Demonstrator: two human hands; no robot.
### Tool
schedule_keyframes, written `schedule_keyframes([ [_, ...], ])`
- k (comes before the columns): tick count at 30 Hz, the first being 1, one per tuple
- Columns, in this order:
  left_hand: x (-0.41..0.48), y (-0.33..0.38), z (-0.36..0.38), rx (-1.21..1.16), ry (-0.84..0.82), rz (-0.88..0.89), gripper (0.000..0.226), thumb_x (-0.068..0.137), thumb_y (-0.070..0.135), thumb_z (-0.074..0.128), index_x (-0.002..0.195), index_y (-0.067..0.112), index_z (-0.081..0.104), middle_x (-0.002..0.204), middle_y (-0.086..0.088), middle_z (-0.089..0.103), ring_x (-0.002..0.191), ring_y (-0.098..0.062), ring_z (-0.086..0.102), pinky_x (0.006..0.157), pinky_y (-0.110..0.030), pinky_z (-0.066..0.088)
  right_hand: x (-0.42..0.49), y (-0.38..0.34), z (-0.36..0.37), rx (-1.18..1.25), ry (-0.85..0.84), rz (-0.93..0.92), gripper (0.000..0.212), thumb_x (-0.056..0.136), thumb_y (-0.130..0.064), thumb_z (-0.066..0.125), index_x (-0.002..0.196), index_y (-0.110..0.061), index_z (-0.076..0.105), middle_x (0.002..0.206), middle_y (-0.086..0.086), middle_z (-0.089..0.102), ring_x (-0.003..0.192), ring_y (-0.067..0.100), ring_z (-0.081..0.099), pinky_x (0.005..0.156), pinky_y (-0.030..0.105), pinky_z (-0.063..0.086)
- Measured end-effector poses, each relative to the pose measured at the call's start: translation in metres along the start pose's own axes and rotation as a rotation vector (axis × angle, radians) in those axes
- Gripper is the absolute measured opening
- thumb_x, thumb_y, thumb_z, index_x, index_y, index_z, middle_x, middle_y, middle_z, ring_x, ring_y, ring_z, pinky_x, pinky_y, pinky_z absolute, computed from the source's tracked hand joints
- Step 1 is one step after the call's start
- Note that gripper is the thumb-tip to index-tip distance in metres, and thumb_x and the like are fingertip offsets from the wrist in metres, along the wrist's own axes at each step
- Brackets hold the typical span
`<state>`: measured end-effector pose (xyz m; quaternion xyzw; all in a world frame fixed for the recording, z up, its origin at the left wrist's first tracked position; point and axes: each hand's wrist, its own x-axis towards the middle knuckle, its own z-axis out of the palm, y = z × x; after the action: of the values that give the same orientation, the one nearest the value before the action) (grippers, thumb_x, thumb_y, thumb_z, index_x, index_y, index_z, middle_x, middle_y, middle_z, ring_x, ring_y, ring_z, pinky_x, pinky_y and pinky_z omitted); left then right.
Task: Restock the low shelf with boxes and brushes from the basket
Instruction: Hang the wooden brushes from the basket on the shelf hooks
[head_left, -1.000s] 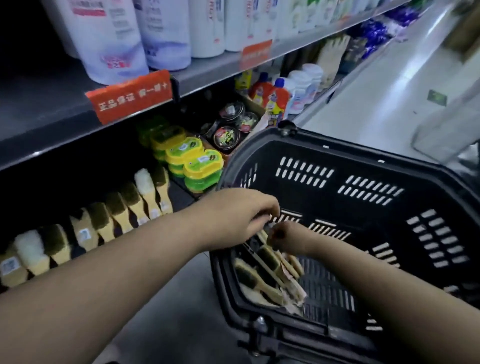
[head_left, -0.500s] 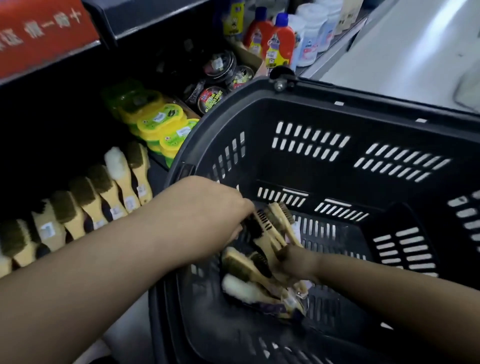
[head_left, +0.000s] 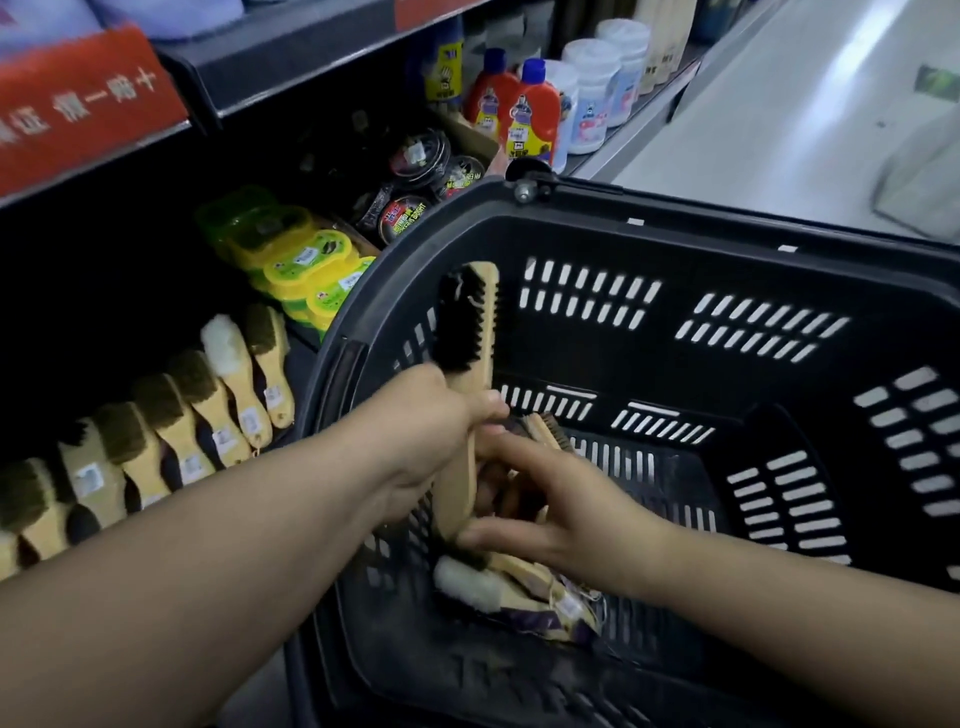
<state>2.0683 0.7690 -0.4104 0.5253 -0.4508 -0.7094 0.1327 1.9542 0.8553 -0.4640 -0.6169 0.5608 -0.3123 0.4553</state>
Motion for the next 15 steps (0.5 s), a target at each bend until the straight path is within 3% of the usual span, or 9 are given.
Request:
schedule_keyframes([
  [2,0.004,0.001,-0.005,-0.107,0.005,-0.034,0.002,0.092,0.005,0.052,0.093,0.002,0.052,0.087,-0.012,0.060,0.075,-0.015,0.058,0.073,-0.031,0.052,0.003,0.018,0.002,0.072,0.004,0.055,0.019,0.085,-0.046,0.059,0.096,-0.031,0.056,0.076,-0.008,0.058,0.067,0.006,0.056,0.063,0.025,0.048],
  [5,0.011,0.000,-0.011,-0.130,0.031,-0.019,0.001,0.092,0.004,0.052,0.091,0.004,0.052,0.078,-0.007,0.050,0.063,-0.010,0.047,0.062,-0.023,0.045,0.008,0.067,0.017,-0.015,-0.044,0.294,0.028,0.094,-0.048,0.042,0.085,-0.026,0.055,0.073,-0.008,0.056,0.066,0.005,0.054,0.065,0.031,0.048],
  [7,0.012,0.001,-0.015,-0.123,0.026,-0.023,0.008,0.091,0.008,0.055,0.084,0.007,0.052,0.067,-0.003,0.044,0.051,-0.006,0.040,0.046,-0.016,0.038,0.007,0.103,0.034,-0.235,-0.251,0.435,0.025,0.094,-0.049,0.043,0.097,-0.025,0.050,0.088,-0.003,0.058,0.078,0.011,0.057,0.068,0.029,0.046],
  [9,0.013,0.003,-0.017,-0.160,0.019,-0.037,0.011,0.092,0.015,0.055,0.083,0.010,0.051,0.060,0.000,0.044,0.045,-0.005,0.038,0.040,-0.014,0.034,0.004,0.132,0.053,-0.517,-0.425,0.514,0.042,0.092,-0.045,0.049,0.122,-0.016,0.041,0.119,0.011,0.053,0.105,0.026,0.055,0.086,0.033,0.045],
  [11,0.013,0.005,-0.019,-0.190,-0.002,-0.051,0.012,0.093,0.021,0.053,0.090,0.010,0.052,0.059,0.001,0.046,0.043,-0.005,0.040,0.039,-0.014,0.037,0.003,0.146,0.066,-0.678,-0.408,0.518,0.056,0.091,-0.041,0.050,0.135,-0.010,0.033,0.132,0.017,0.044,0.118,0.032,0.048,0.097,0.038,0.041],
  [15,0.012,0.004,-0.019,-0.066,-0.006,-0.049,0.028,0.088,0.030,0.058,0.098,0.005,0.063,0.062,0.001,0.061,0.050,-0.005,0.055,0.048,-0.018,0.050,0.007,0.146,0.063,-0.633,-0.378,0.510,0.044,0.092,-0.027,0.053,0.131,-0.009,0.047,0.129,0.018,0.050,0.113,0.033,0.052,0.091,0.032,0.041],
])
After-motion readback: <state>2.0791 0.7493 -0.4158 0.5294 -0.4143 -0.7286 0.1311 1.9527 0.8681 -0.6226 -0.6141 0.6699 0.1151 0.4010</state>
